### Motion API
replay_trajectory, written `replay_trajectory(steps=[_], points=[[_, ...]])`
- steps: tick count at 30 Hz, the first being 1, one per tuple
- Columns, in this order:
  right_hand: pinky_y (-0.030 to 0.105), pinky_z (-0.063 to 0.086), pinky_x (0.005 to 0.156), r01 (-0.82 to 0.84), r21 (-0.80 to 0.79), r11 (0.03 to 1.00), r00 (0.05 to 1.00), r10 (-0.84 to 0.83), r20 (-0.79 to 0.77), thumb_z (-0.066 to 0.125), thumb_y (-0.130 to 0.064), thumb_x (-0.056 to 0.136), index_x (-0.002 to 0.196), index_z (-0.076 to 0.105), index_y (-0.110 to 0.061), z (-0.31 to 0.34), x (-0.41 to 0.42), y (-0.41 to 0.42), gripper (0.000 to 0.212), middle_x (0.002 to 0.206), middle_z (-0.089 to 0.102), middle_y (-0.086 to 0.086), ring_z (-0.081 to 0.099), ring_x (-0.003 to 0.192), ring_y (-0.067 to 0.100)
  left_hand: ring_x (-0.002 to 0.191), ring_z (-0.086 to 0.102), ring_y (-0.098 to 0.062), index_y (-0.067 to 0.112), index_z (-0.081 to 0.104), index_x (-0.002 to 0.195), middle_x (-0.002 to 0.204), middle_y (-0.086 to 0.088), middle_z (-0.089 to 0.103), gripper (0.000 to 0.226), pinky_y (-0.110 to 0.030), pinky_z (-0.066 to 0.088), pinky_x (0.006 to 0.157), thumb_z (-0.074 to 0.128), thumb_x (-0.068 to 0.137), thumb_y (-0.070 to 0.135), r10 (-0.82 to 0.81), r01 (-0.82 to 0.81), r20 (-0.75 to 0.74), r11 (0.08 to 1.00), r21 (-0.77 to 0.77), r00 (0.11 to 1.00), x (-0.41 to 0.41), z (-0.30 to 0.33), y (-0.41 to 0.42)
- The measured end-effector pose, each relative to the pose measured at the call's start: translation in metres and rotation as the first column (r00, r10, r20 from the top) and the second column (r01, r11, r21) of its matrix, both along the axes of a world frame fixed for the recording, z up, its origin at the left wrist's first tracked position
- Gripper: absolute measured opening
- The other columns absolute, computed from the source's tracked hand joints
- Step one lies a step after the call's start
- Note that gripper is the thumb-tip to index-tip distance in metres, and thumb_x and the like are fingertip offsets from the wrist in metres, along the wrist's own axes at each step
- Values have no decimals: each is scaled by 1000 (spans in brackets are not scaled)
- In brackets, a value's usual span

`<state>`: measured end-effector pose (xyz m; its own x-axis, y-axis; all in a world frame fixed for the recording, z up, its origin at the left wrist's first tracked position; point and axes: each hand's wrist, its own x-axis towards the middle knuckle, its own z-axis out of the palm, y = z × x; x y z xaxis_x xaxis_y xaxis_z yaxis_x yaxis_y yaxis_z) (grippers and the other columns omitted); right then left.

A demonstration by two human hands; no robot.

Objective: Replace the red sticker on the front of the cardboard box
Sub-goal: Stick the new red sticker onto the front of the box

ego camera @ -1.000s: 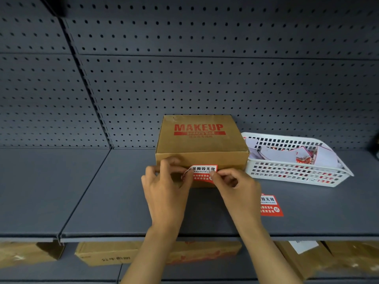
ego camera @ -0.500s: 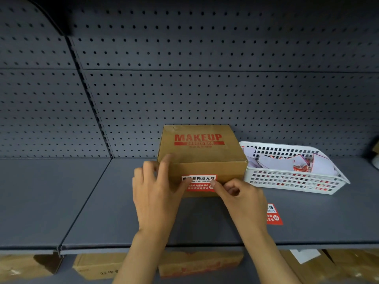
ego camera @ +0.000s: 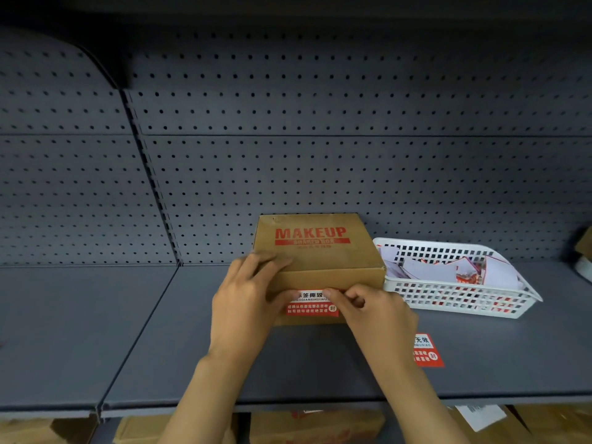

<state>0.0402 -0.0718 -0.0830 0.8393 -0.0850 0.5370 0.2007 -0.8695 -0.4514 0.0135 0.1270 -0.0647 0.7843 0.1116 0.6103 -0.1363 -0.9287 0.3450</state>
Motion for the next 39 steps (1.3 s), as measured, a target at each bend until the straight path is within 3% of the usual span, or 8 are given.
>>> replay_trajectory(steps=[4, 11, 14, 21, 29, 34, 39], points=[[20, 27, 46, 33, -22, 999, 999, -33, 5, 67, -73, 71, 56, 68, -26, 3, 2, -13, 49, 46, 63, -8, 60, 47, 17, 111, 53, -11, 38, 65, 122, 121, 16, 61, 54, -34, 58, 71, 84, 71, 40, -47, 48, -38, 999, 22, 998, 2, 3, 8], [23, 37, 44, -50, -55, 997, 999, 49, -14, 65, -77, 69, 55, 67, -25, -2, -4, 3, 54, 46, 62, -8, 57, 43, 14, 114, 48, -19, 29, 61, 125, 122, 7, 54, 71, -34, 50, 94, 85, 62, 54, -79, 80, -29, 996, 30, 996, 3, -1, 0], [22, 30, 45, -39, -98, 994, 999, 37, -29, 68, -77, 66, 52, 64, -22, -3, -2, 12, 57, 45, 60, -5, 57, 43, 17, 114, 48, -22, 27, 59, 123, 121, 4, 54, 73, -37, 51, 93, 84, 61, 56, -34, 35, -24, 999, 18, 999, 6, -4, -7], [23, 36, 47, 19, -62, 998, 999, -21, -33, 60, -82, 65, 54, 69, -27, -4, 1, -14, 57, 45, 63, -8, 61, 49, 19, 118, 44, -23, 29, 58, 128, 126, 4, 52, 73, -42, 51, 97, 90, 63, 39, -111, 113, -27, 991, 70, 993, 7, -5, 11], [22, 29, 46, -100, -140, 985, 995, 99, -13, 62, -79, 70, 54, 67, -23, -12, -1, 6, 59, 48, 64, -6, 61, 46, 16, 122, 44, -26, 31, 54, 128, 129, 3, 51, 87, -40, 47, 95, 85, 53, 62, -41, 46, -66, 996, 70, 997, 3, -4, -1], [21, 27, 44, -115, -153, 982, 993, 112, -28, 62, -78, 70, 51, 64, -23, -11, 2, 7, 58, 46, 62, -6, 59, 44, 16, 121, 44, -25, 35, 50, 127, 129, 5, 49, 85, -41, 49, 90, 88, 54, 56, -8, 14, -66, 996, 86, 998, 5, -6, -1], [22, 23, 47, -38, -144, 989, 999, 35, -28, 67, -75, 68, 49, 66, -23, -11, 1, -11, 55, 42, 61, -4, 59, 45, 22, 123, 41, -26, 37, 49, 132, 132, 6, 47, 84, -45, 48, 95, 89, 58, 49, -49, 60, -104, 993, 101, 993, 5, -4, 6]])
